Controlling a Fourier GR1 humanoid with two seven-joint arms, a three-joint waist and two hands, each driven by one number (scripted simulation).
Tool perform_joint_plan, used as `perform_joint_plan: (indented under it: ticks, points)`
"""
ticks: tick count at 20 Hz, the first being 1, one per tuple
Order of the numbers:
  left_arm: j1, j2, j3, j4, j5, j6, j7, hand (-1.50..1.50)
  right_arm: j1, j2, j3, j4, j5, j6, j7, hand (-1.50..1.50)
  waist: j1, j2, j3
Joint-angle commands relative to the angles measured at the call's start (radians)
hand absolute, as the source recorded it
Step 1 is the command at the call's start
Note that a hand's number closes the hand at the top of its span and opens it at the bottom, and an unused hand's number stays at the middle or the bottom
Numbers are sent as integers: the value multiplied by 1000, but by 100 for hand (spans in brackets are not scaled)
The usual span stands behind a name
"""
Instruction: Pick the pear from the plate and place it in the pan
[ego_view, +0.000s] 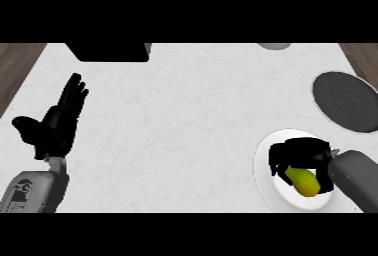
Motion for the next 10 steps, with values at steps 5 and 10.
perform_joint_plan:
  ticks: [5,10]
  points:
    - [27,22,27,-1,-9,18,4,0,5,98,-317,146,-185,-20,592,150,-77,-18,3]
    - [34,19,26,-6,-2,13,20,0,-91,208,-440,67,-168,-311,944,150,-63,-30,4]
